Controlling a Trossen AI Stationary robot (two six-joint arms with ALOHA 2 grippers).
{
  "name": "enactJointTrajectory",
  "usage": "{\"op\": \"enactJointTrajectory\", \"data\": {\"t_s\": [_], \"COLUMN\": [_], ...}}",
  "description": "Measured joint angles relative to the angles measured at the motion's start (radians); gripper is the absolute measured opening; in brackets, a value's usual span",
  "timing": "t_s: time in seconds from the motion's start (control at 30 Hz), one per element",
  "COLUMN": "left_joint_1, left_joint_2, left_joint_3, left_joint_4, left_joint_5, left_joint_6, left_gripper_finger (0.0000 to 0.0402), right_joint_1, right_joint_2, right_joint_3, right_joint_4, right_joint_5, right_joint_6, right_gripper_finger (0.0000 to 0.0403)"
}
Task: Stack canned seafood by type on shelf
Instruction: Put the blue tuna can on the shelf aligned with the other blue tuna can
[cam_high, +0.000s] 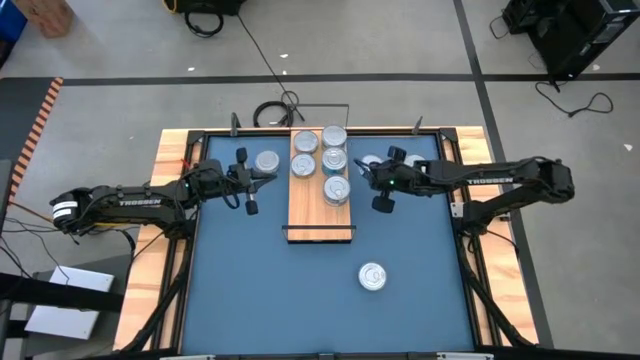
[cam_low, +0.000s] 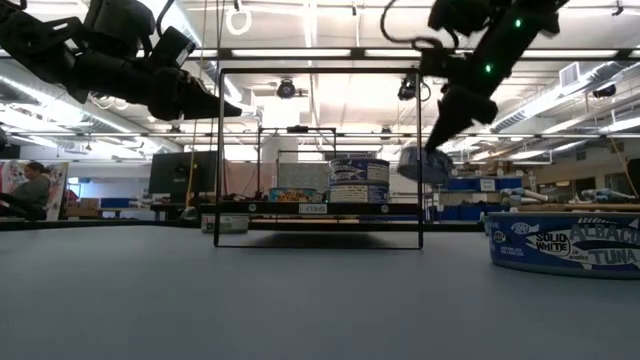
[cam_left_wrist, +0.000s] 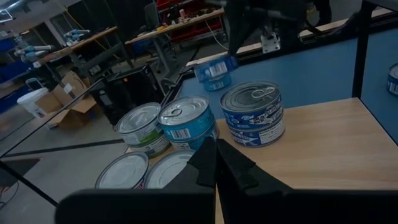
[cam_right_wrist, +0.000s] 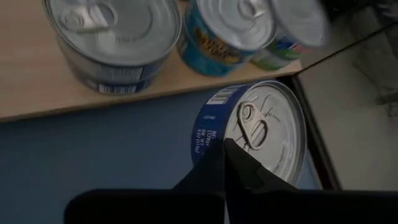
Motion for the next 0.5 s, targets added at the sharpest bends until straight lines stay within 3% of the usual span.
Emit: {"op": "enactJointTrajectory", "data": {"t_s": [0.3, 0.5], "left_joint_1": [0.0, -0.001], "left_joint_2": [0.0, 0.0], "left_joint_3": [0.0, 0.0], "left_joint_4": [0.0, 0.0], "left_joint_5": [-0.014, -0.023], "left_joint_6": [0.0, 0.0], "left_gripper_finger": [0.0004, 0.0004], "right_joint_1": [0.118, 0.17], "right_joint_2": [0.051, 0.162], "right_joint_3": [0.224, 0.395], "right_joint_4": [-0.068, -0.075], "right_joint_5": [0.079, 0.084], "right_joint_6": [-0.028, -0.08], "right_gripper_finger": [0.0, 0.0]}}
